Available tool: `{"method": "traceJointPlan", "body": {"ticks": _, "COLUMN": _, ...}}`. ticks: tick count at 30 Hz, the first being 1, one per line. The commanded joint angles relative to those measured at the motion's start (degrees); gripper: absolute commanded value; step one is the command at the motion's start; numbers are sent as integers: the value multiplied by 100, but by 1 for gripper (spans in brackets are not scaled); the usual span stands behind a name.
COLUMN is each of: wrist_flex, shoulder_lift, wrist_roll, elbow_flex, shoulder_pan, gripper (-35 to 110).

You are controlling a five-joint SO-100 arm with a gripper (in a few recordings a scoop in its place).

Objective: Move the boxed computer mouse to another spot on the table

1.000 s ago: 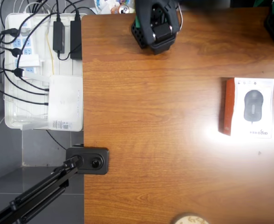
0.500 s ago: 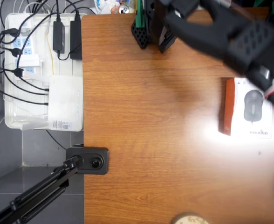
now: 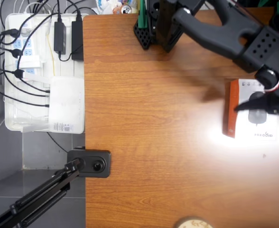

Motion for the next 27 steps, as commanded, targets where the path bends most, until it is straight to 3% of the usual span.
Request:
{"method": "traceJointPlan", "body": {"ticks": 1, "wrist_flex": -141, "shoulder_lift": -167, "wrist_roll": -352, "elbow_flex": 0, "shoulder_pan": -220, "gripper": 106}}
{"method": "traceJointPlan", "body": {"ticks": 22, "wrist_flex": 149, "shoulder_lift": -2030, "wrist_roll": -624, "elbow_flex": -141, "shoulder_pan": -246, "gripper": 106}}
{"method": "traceJointPlan", "body": {"ticks": 25, "wrist_flex": 211, "shoulder_lift": -2382, "wrist_roll": -571, "elbow_flex": -229, "shoulder_pan": -211, "gripper": 99}}
{"method": "traceJointPlan", "body": {"ticks": 27, "wrist_flex": 554, "shoulder_lift": -2619, "wrist_roll": -536, "elbow_flex": -431, "shoulder_pan": -149, "gripper": 81}}
